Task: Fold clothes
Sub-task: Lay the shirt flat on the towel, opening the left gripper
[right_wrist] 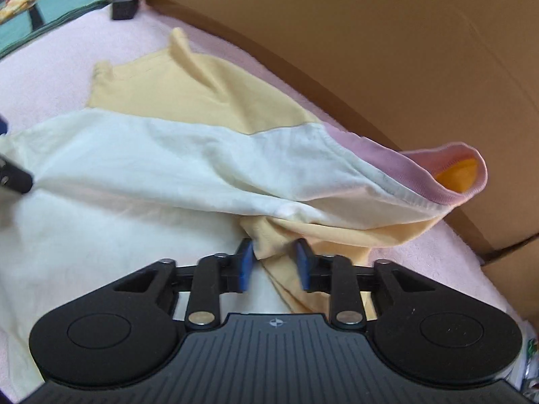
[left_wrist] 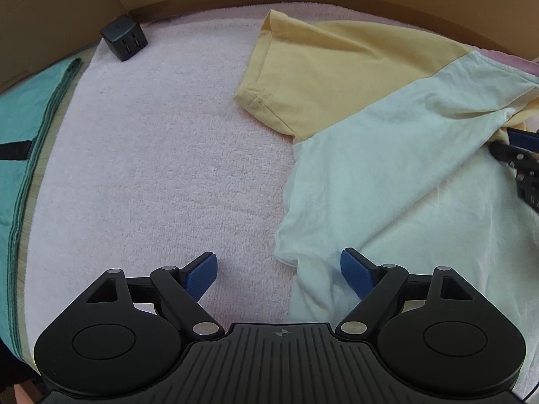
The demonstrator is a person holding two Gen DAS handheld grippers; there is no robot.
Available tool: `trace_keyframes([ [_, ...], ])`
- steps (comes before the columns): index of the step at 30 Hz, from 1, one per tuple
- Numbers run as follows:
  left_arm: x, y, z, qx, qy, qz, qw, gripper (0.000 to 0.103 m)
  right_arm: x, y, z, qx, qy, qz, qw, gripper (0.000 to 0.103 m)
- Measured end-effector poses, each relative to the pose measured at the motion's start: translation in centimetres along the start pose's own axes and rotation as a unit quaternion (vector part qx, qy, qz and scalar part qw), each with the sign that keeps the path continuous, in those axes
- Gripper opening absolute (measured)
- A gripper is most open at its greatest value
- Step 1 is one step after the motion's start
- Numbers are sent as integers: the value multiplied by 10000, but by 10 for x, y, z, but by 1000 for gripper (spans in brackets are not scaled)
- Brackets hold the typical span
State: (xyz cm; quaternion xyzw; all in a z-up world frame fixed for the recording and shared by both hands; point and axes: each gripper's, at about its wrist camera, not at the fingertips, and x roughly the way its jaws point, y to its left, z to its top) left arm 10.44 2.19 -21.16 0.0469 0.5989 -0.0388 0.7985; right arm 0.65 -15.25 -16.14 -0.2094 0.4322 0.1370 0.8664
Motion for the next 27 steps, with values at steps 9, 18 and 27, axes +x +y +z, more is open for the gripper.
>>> trace_keyframes([
  [9,-2,4,2,-163,47,-144,9998,89,-50,-139,0,2615,-663,-1353,9534,5],
  [18,-8,18,-2,-235,37,-326,9992,90,-83,-156,-69,3650,-267,-652,9283,44],
  [27,-16,27,-11,-114,125,-335,9993,92,-93,-72,-126,3260,860,817,9379,42],
])
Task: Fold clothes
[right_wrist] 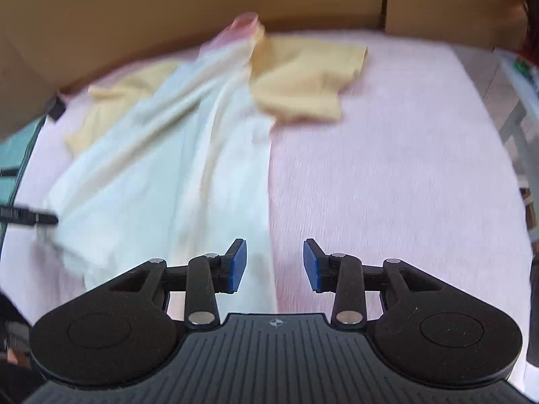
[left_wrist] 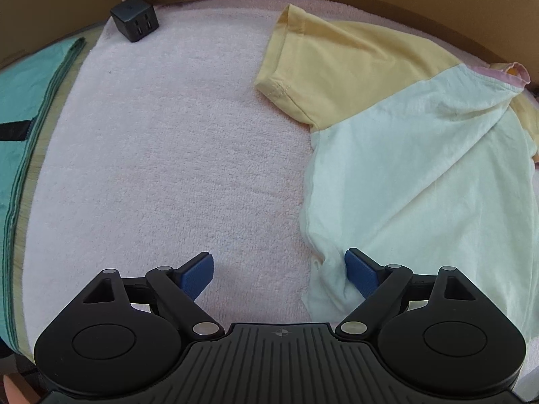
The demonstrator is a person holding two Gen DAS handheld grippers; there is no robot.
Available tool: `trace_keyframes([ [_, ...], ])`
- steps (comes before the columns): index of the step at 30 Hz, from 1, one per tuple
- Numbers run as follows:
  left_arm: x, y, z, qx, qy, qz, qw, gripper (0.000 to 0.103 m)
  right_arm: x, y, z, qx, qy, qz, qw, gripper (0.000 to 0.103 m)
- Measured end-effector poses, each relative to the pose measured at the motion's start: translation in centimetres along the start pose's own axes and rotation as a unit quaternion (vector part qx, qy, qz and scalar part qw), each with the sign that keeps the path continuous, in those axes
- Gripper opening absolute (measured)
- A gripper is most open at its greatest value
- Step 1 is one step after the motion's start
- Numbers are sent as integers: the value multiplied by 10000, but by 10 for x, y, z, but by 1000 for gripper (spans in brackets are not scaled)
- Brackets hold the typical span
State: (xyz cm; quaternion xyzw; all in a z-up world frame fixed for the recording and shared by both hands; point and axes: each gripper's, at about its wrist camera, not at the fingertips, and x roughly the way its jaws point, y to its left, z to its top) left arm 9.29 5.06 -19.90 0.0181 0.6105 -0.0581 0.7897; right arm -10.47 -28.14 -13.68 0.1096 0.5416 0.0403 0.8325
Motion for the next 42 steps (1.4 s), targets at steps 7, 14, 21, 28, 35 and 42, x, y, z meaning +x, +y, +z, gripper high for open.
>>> trace_keyframes([
  [7,-14,17,-14,-291,-110,74,9995,93,-6,-14,-27,483,227,193,9984,44],
  [14,-10,15,-30,-263,-17,134,9996,93,1,3,-39,154,513,313,9981,4],
  [21,-6,19,-42,-272,68,187,9994,93,-32,6,-41,270,40,356,9990,3],
  [28,-2,37,-45,-693,156,-407,9966,90,-87,-23,-30,804,-529,346,9948,3],
  [35,7,33,-38,-768,13,-843,9935,89,-79,-23,-31,937,-529,244,9939,3],
  [42,8,50,-24,-1043,221,-1083,9884,91,-72,-18,-30,941,-526,262,9938,3],
])
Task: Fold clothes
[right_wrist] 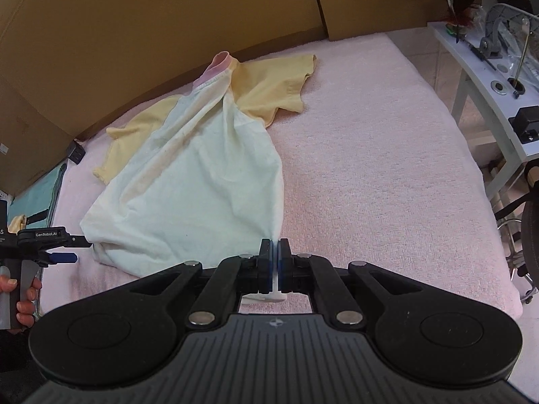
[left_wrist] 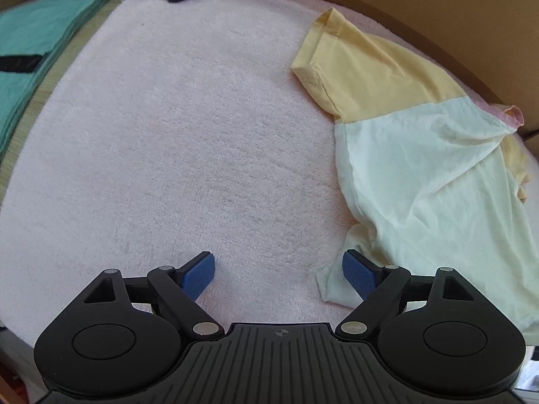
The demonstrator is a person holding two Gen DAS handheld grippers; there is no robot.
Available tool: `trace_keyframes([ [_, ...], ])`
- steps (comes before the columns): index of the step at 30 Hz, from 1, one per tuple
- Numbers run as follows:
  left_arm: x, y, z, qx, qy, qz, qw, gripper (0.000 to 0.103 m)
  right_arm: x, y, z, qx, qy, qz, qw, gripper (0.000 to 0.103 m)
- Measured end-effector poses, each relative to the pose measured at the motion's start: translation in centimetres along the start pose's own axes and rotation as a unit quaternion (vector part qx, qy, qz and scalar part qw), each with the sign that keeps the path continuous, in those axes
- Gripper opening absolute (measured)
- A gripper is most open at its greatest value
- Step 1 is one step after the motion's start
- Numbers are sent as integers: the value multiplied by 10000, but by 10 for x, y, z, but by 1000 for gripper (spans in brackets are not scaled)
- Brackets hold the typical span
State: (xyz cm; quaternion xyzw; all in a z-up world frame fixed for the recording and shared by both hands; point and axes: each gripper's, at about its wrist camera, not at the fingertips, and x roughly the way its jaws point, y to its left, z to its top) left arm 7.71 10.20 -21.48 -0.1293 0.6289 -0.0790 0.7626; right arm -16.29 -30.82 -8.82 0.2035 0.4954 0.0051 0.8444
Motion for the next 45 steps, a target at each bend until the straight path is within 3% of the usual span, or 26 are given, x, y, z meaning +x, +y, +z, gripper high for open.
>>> trace_keyframes([
  [3,6,9,4,-217,255,-506,9982,102,2,-1,1,24,-5,-47,10000,3],
  [7,-1,5,8,-291,328,-697,9966,101,4,0,1,40,-7,-71,10000,3],
  [10,-7,0,8,-273,373,-940,9945,84,6,1,2,55,6,-69,10000,3],
  [11,-10,-4,8,-267,413,-1047,9933,72,6,1,2,58,10,-68,10000,3],
  [12,-12,-8,9,-227,425,-1079,9930,69,7,2,3,54,13,-66,10000,3],
  [17,-7,-19,9,-92,443,-976,9942,69,8,5,6,29,-4,-32,10000,3],
  [22,-9,-31,7,242,369,-1239,9913,65,7,6,7,41,-39,-31,10000,3],
  [24,-8,-35,6,401,387,-1238,9907,49,7,6,7,64,-47,-40,10000,3],
  [25,-6,-36,6,446,400,-1205,9909,46,7,5,6,74,-46,-47,10000,3],
  [29,-1,-35,5,522,440,-1074,9919,4,8,6,6,100,-50,-52,9999,3],
  [30,-1,-34,5,535,447,-1008,9925,0,8,6,6,104,-53,-51,9999,3],
  [39,-47,-17,-11,466,436,-956,9934,0,-9,2,9,224,-141,277,9993,3],
  [45,-95,-6,-21,378,391,-1221,9910,0,-43,9,15,89,-271,668,9974,3],
])
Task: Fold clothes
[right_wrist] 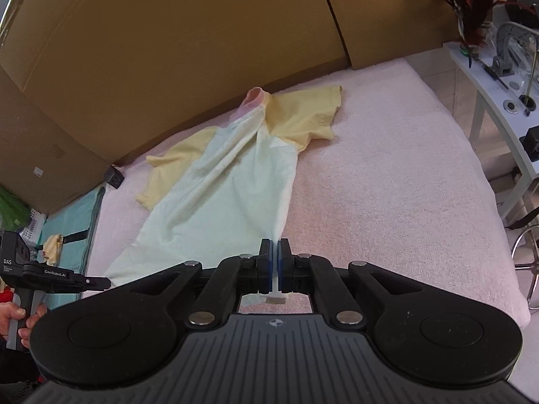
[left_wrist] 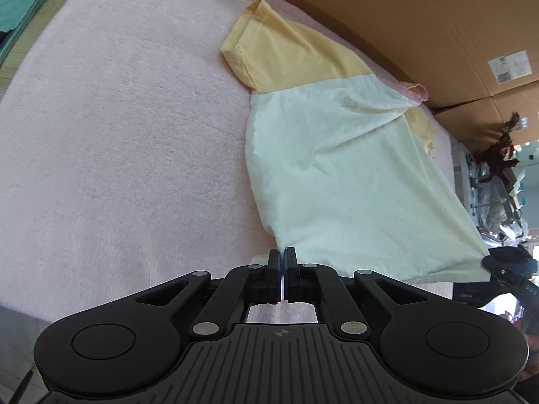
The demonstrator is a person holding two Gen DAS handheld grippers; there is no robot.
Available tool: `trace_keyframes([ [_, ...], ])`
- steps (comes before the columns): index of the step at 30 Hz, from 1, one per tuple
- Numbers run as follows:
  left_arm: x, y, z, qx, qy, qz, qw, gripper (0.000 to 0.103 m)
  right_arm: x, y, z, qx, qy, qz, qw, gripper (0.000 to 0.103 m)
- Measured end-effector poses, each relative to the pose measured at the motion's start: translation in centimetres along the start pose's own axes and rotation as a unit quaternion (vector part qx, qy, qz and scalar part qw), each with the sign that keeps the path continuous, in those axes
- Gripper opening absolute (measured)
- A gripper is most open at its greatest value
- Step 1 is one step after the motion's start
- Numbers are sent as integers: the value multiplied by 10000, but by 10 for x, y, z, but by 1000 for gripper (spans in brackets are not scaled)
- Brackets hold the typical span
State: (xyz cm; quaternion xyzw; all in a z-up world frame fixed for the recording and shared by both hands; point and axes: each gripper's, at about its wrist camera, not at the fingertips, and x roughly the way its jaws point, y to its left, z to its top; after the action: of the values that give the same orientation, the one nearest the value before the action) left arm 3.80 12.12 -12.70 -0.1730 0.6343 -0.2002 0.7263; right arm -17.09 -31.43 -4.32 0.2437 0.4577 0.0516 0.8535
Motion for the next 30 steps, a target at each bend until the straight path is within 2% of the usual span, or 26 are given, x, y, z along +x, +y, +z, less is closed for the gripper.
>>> trace_keyframes([
  [5,-18,1,-14,-45,37,-28,10000,0,-15,8,-1,-312,168,-6,9994,3],
  [7,-14,5,-21,-31,101,212,9997,0,-14,8,-5,-459,341,-58,9983,3],
  [10,5,11,-30,59,233,801,9965,0,1,4,-15,-623,622,-316,9956,4],
  [11,10,11,-30,55,204,794,9966,9,8,1,-18,-683,650,-585,9938,6],
  [12,14,11,-31,38,168,747,9971,25,15,-1,-22,-756,672,-852,9912,6],
  [14,22,12,-31,6,96,653,9978,33,26,-5,-28,-962,687,-1249,9851,10],
  [15,26,12,-31,-10,60,607,9981,46,30,-8,-31,-1023,698,-1328,9834,11],
  [17,35,13,-31,-105,14,428,9990,58,36,-15,-34,-974,747,-1301,9839,12],
  [20,51,17,-29,-438,131,19,9990,60,38,-23,-34,-733,763,-1163,9876,12],
  [25,66,21,-31,-669,185,-104,9975,67,39,-21,-33,-613,651,-1128,9896,12],
  [26,68,22,-30,-717,189,-168,9971,71,40,-23,-32,-551,657,-1081,9904,14],
  [28,74,19,-30,-703,243,-101,9972,81,43,-28,-31,-419,678,-991,9919,17],
  [30,80,12,-31,-483,324,207,9981,83,47,-34,-32,-257,774,-959,9920,19],
])
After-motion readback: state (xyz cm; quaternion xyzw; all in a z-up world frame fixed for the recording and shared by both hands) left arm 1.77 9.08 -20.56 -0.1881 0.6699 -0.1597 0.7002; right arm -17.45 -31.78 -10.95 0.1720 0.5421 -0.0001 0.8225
